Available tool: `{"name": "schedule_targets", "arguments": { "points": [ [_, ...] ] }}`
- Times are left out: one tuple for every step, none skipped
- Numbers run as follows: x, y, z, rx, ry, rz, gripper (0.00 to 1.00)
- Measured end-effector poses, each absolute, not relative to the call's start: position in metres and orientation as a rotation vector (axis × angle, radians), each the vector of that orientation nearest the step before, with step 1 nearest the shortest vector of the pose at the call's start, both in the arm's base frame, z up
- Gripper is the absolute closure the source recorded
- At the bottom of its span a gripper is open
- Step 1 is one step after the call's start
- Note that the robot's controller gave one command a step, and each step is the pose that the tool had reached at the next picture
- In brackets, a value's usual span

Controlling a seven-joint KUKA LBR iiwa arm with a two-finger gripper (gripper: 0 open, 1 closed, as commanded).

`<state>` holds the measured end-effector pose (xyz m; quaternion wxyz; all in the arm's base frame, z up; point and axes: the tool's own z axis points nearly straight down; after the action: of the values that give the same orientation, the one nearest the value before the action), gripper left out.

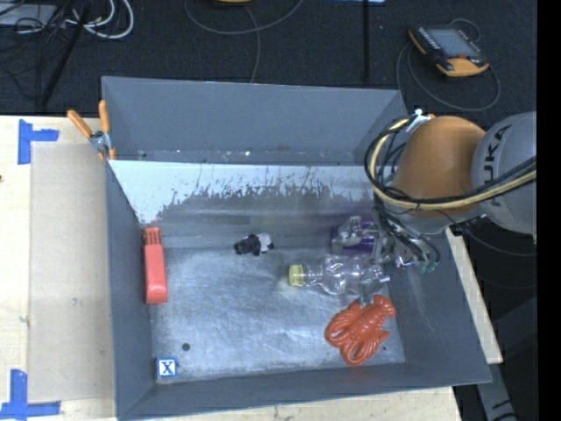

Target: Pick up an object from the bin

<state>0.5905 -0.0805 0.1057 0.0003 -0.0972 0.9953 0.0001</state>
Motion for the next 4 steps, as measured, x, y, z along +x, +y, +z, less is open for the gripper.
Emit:
{"name": "schedule_targets", "arguments": {
  "points": [
    [0.5988, -0.0795, 0.0831, -0.400, 3.119, 0.005, 1.00],
    [0.5988, -0.0794, 0.0831, -0.400, 3.119, 0.005, 1.00],
    [0.5987, -0.0794, 0.0830, -0.400, 3.119, 0.005, 1.00],
    [0.5981, -0.0793, 0.0849, -0.400, 3.117, 0.005, 1.00]
  ]
}}
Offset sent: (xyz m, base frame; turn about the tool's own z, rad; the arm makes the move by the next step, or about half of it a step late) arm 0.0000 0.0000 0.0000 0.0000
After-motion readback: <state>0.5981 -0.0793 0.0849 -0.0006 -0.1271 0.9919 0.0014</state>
